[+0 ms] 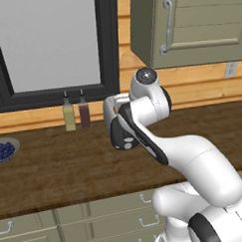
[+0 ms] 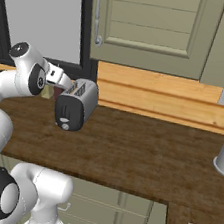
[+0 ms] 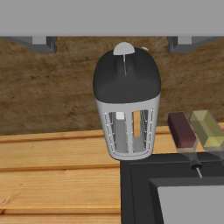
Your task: Start the toaster. Once the lever pops up, take the bread to the plate on the dining counter.
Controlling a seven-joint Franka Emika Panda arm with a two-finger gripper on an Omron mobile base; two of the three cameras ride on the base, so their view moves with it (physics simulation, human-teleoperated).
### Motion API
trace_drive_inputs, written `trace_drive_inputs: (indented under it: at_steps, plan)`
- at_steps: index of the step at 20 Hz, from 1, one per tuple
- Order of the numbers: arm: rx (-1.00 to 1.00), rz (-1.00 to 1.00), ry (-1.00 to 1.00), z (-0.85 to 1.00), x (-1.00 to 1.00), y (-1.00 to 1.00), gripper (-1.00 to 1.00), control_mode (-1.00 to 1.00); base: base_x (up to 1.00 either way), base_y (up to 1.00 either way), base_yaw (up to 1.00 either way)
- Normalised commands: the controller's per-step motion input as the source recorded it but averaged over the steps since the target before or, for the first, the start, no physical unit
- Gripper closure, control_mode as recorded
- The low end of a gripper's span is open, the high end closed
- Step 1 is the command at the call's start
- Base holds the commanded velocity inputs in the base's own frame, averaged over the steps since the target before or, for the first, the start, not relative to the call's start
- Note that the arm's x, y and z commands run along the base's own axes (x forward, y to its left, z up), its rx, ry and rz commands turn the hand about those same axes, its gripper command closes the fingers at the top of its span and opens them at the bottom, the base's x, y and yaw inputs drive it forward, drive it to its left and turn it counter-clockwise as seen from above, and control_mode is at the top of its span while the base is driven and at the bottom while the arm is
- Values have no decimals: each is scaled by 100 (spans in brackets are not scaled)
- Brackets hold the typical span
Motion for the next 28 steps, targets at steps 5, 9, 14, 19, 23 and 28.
trace_drive_inputs:
  at_steps: [5, 9, 14, 19, 23, 28]
  plan:
    - [0, 0, 0, 0, 0, 0, -100, -100, 0, 0, 0]
    - [0, 0, 0, 0, 0, 0, -100, -100, 0, 0, 0]
    - [0, 0, 0, 0, 0, 0, -100, -100, 0, 0, 0]
    - [0, 0, 0, 0, 0, 0, -100, -100, 0, 0, 0]
    - [0, 0, 0, 0, 0, 0, -100, -100, 0, 0, 0]
    - [0, 0, 0, 0, 0, 0, -100, -100, 0, 0, 0]
